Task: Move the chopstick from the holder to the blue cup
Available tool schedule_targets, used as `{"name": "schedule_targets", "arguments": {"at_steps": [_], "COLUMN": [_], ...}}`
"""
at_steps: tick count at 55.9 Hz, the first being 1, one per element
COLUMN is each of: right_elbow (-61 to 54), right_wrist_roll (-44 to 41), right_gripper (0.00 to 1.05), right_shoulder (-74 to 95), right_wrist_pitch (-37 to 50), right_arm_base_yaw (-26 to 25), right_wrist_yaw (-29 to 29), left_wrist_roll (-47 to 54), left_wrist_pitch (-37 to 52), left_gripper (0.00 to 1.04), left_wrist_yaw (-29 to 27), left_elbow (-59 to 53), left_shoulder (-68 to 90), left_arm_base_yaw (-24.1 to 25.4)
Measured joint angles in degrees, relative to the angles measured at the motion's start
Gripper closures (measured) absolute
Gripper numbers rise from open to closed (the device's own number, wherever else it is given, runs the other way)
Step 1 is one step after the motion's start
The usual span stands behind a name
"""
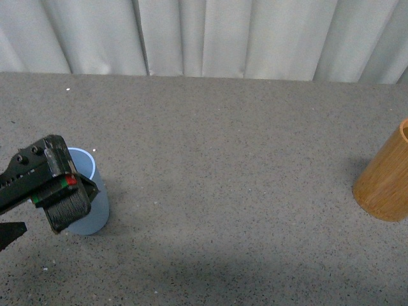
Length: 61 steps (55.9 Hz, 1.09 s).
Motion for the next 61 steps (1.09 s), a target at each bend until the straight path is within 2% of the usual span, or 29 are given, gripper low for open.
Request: {"name": "schedule_targets", "arguments": {"at_steps": [26, 61], "right_elbow": [-0.02, -0.02], "right_wrist_roll": [0.0, 0.0], "right_gripper": [0.1, 0.1], "right_shoulder": [0.0, 0.0], "right_wrist_pitch": [0.0, 0.0], "right_arm_base_yaw": [0.0, 0.0], "right_wrist_yaw": [0.0, 0.0], "left_wrist_roll": [-1.29, -1.14], "left_wrist_pitch": [0.02, 2.71], "left_gripper": [0.07, 0.07], "left_wrist_yaw": [-6.27, -7.23], "left_elbow": [2.16, 2.86], "left_shoulder": [4.66, 9.05], "left_arm_base_yaw": [7.5, 9.16]}}
